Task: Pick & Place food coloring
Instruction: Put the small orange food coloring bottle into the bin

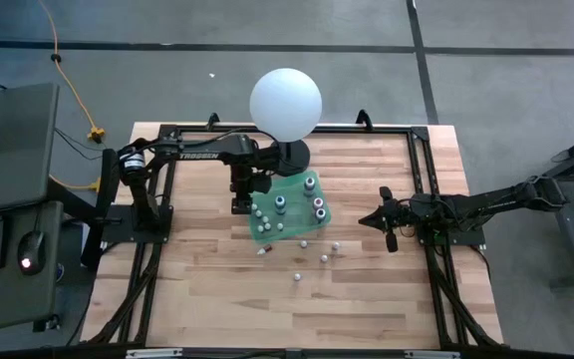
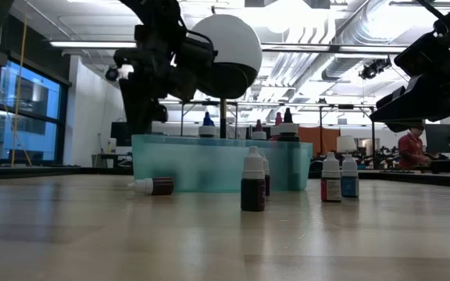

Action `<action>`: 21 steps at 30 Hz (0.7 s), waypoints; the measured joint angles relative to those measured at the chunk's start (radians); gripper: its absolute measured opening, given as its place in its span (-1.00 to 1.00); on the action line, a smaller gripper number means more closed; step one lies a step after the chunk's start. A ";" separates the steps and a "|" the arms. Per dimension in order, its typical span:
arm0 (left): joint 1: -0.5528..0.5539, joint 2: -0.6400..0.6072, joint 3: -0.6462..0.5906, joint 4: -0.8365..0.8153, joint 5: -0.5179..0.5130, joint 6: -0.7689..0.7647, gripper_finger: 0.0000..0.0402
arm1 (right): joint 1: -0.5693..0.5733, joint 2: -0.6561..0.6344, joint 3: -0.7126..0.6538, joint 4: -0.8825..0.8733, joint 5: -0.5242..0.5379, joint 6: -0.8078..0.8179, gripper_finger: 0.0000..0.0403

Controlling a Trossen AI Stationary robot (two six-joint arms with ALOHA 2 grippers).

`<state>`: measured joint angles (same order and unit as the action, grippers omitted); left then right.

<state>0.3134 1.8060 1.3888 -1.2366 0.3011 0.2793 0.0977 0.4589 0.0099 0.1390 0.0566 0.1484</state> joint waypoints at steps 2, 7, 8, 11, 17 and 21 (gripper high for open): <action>0.001 -0.008 0.000 0.016 -0.029 0.005 -0.24 | 0.000 0.000 0.000 0.000 0.000 0.000 -0.99; 0.001 -0.033 0.000 0.045 -0.071 0.014 -0.24 | 0.000 0.000 0.000 0.000 0.000 0.000 -0.99; 0.000 -0.040 0.000 0.043 -0.071 0.014 -0.24 | 0.000 0.000 0.000 0.000 0.000 0.000 -0.99; 0.000 -0.063 0.000 0.001 -0.073 0.015 -0.24 | 0.000 0.000 0.000 -0.002 0.000 0.000 -0.99; -0.033 -0.147 -0.020 -0.110 0.022 -0.061 -0.24 | 0.000 0.000 0.000 0.000 0.000 0.000 -0.99; -0.122 -0.242 -0.075 -0.104 0.038 -0.138 -0.24 | 0.000 0.000 0.000 -0.001 0.000 0.000 -0.99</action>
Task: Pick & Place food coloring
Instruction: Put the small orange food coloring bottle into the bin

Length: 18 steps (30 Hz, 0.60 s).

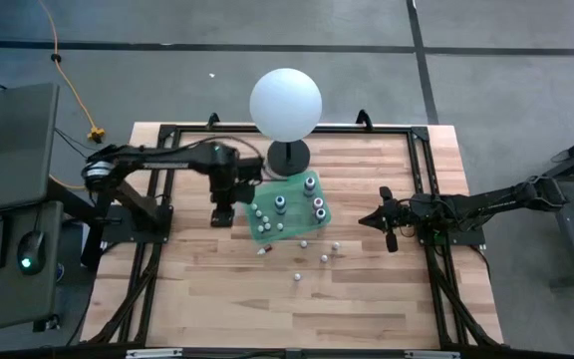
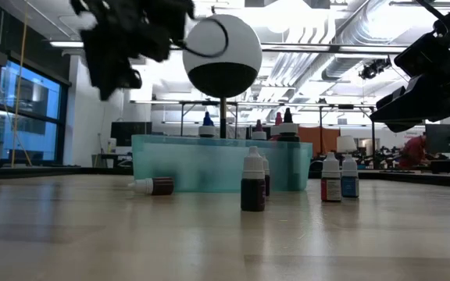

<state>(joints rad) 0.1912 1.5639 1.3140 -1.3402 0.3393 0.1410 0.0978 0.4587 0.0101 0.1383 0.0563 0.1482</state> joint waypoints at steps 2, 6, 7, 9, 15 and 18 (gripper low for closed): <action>-0.052 -0.052 -0.039 0.031 0.004 -0.073 -0.24 | 0.000 0.000 0.000 0.000 0.000 0.000 -0.99; -0.186 -0.166 -0.149 0.173 -0.049 -0.289 -0.24 | 0.000 0.000 0.000 0.000 0.000 0.000 -0.99; -0.224 -0.195 -0.185 0.238 -0.070 -0.338 -0.24 | 0.000 0.000 0.000 0.000 0.000 0.000 -0.99; -0.308 -0.241 -0.256 0.387 -0.137 -0.422 -0.24 | 0.000 0.000 0.000 0.000 0.000 0.000 -0.99; -0.518 -0.282 -0.436 0.772 -0.404 -0.645 -0.24 | 0.000 0.000 0.000 0.000 0.000 0.000 -0.99; -0.600 -0.269 -0.493 0.898 -0.553 -0.797 -0.24 | 0.000 0.000 0.000 0.000 0.000 0.000 -0.99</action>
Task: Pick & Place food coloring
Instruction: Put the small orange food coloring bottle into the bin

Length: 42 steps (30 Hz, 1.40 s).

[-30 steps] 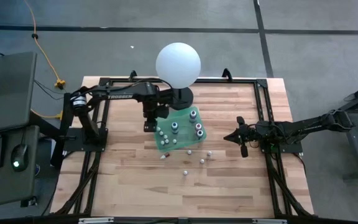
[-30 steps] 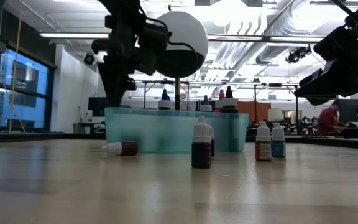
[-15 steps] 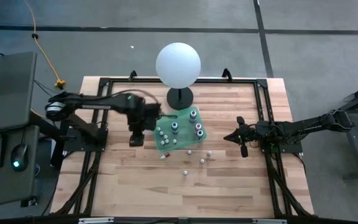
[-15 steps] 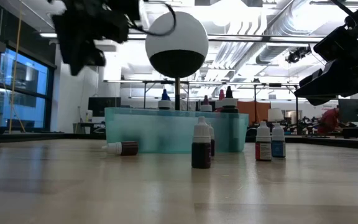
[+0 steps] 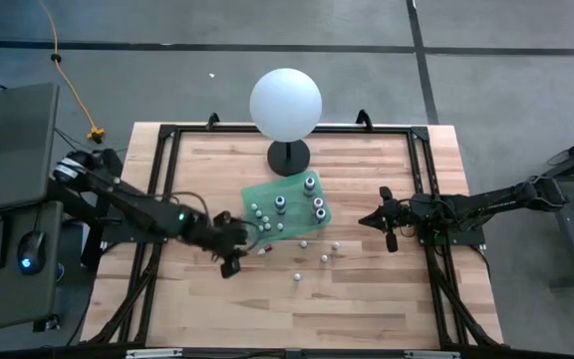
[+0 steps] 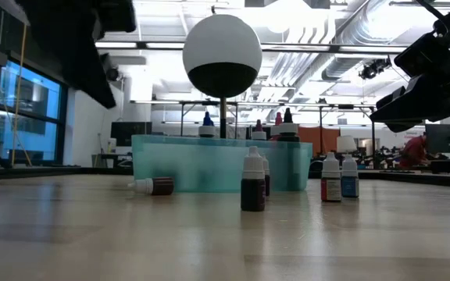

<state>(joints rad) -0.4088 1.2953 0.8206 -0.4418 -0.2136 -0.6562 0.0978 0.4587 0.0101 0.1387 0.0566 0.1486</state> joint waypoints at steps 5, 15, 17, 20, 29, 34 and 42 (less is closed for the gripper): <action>-0.155 0.000 -0.079 0.086 -0.302 -0.252 -0.24 | 0.000 0.000 0.000 0.000 0.000 0.000 -0.99; -0.375 0.056 -0.253 0.222 -0.630 -0.641 -0.24 | 0.000 0.000 0.000 0.001 0.000 0.000 -0.99; -0.388 0.096 -0.277 0.275 -0.631 -0.634 -0.24 | 0.000 0.000 0.000 0.000 0.000 0.000 -0.99; -0.391 0.193 -0.280 0.351 -0.626 -0.619 -0.24 | 0.000 0.000 0.000 0.000 0.000 0.000 -0.99; -0.392 0.487 -0.277 0.556 -0.701 -0.598 -0.24 | 0.000 0.000 0.000 0.000 0.000 0.000 -0.99; -0.392 0.541 -0.273 0.657 -0.792 -0.598 -0.24 | 0.000 0.000 0.000 0.000 0.000 0.000 -0.99; -0.390 0.561 -0.263 0.686 -0.817 -0.478 -0.24 | 0.000 0.000 0.000 0.000 0.000 0.000 -0.99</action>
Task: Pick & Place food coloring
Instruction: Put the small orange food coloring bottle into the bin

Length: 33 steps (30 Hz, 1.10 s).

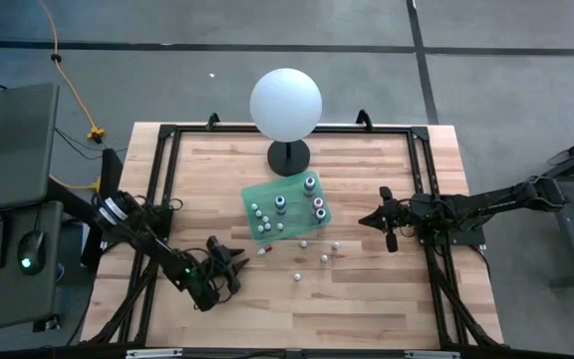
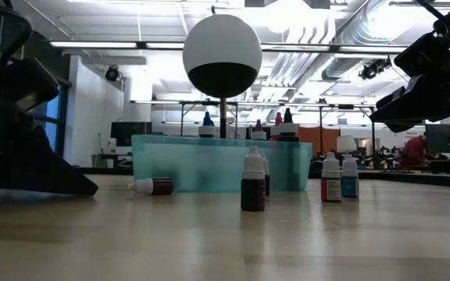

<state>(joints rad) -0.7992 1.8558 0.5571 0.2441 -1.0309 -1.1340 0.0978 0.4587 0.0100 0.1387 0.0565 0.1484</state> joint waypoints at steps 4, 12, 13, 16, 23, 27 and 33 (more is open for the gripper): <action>-0.001 0.062 0.000 0.093 -0.038 0.094 -0.24 | 0.000 0.000 0.000 0.000 0.000 0.000 -0.99; -0.001 0.150 0.001 0.227 -0.094 0.156 -0.24 | 0.000 0.000 0.000 0.000 0.000 0.000 -0.99; 0.000 0.154 0.002 0.239 -0.094 0.163 -0.24 | 0.000 0.000 0.000 0.000 0.000 0.000 -0.99; 0.003 0.171 0.003 0.304 -0.074 0.220 -0.24 | 0.000 0.000 0.000 0.000 0.000 0.000 -0.99; 0.003 0.215 0.033 0.423 -0.021 0.376 -0.24 | 0.000 0.000 0.000 0.000 0.000 0.000 -0.99; 0.024 0.222 0.037 0.416 -0.024 0.371 -0.24 | 0.000 0.000 0.000 0.000 0.000 0.000 -0.99; 0.051 0.222 0.037 0.416 -0.022 0.377 -0.24 | 0.000 0.000 0.000 0.000 0.000 0.000 -0.99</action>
<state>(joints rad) -0.7486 2.0777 0.5945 0.6600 -1.0531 -0.7574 0.0978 0.4587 0.0098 0.1387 0.0565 0.1483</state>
